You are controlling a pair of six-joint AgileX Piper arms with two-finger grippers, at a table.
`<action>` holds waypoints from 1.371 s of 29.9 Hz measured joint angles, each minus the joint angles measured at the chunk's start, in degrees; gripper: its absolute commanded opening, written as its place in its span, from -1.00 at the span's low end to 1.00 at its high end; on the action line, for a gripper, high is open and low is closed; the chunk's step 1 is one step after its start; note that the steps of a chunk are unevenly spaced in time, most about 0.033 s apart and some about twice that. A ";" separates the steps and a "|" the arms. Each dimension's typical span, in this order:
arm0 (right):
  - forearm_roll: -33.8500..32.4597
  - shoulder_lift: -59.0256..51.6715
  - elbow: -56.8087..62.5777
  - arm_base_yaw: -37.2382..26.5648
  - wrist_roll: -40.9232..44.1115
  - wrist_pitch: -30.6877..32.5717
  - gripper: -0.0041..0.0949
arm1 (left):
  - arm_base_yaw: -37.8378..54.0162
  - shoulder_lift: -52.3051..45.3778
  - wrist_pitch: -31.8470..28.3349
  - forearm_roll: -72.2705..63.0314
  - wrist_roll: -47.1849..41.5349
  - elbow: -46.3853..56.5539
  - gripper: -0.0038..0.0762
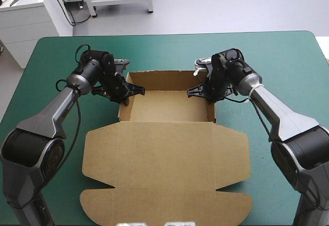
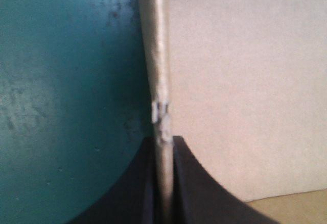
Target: Fold the box
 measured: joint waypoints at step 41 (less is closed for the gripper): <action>-7.19 -6.74 -15.27 0.18 -2.60 3.95 0.15 | -0.06 -6.47 3.59 4.88 8.23 -22.45 -0.53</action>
